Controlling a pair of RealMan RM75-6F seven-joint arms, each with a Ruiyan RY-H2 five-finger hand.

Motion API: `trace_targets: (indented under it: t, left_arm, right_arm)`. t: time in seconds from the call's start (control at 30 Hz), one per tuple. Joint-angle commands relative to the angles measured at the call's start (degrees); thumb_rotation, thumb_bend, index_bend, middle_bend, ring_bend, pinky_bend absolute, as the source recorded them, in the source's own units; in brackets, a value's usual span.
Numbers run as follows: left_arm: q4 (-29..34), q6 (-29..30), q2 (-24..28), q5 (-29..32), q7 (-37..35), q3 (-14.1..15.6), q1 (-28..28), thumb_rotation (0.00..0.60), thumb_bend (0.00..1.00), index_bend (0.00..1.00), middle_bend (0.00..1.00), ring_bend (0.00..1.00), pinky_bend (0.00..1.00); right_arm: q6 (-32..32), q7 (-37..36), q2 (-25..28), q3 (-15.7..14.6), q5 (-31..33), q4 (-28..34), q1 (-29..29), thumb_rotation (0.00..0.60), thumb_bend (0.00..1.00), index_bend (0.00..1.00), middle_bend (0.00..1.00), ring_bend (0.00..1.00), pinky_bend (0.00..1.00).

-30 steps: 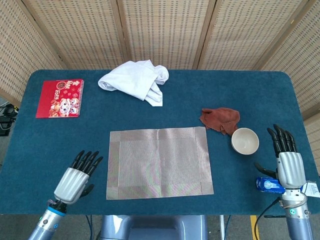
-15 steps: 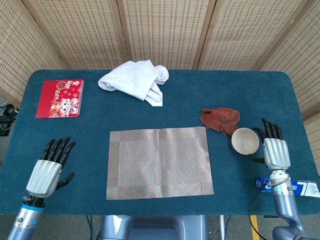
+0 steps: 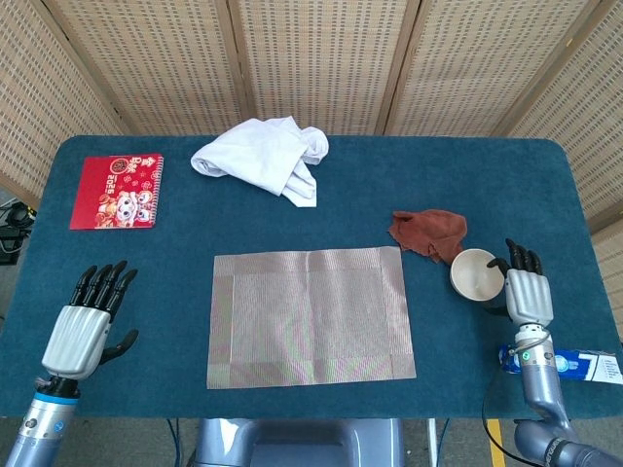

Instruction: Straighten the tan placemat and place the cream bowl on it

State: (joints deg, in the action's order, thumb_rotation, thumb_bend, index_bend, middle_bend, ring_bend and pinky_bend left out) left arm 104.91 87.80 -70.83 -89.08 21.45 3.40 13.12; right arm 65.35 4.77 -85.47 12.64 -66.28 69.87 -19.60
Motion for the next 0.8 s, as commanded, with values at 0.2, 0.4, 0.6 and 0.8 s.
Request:
trace_targets:
  t: [0.2,0.4,0.6,0.8]
  left_arm:
    - [-0.10,-0.83,-0.29,-0.28,0.35,-0.78,-0.55,0.600,0.25,0.02,0.00,0.00,0.00]
    - [-0.20,-1.28,-0.43,-0.33,0.32,-1.20,-0.86,0.600,0.25,0.02,0.00,0.00,0.00]
    - [-0.24,-1.90,-0.61,-0.49,0.25,-1.74,-1.08,0.600,0.25,0.02,0.00,0.00,0.00]
    - [-0.52,-2.35,-0.67,-0.52,-0.24,-2.22,-1.31,0.600,0.25,0.02,0.00,0.00,0.00]
  right_arm:
    - [-1.87,-1.35,-2.24,-0.54,0.27,-3.85,-0.61,0.600,0.28,0.38,0.10,0.00,0.02]
    - [-2.53,-2.62,-3.92,-0.43,0.00,-7.02,-1.24,0.600,0.28,0.46,0.15,0.00,0.06]
    - [-2.94,-4.81,-6.91,-0.28,-1.09,-11.71,-2.36,0.600,0.29,0.55,0.23,0.00,0.09]
    - [-3.24,-5.70,-8.76,-0.59,-2.12,-13.71,-3.04,0.600,0.30,0.58,0.26,0.00,0.10]
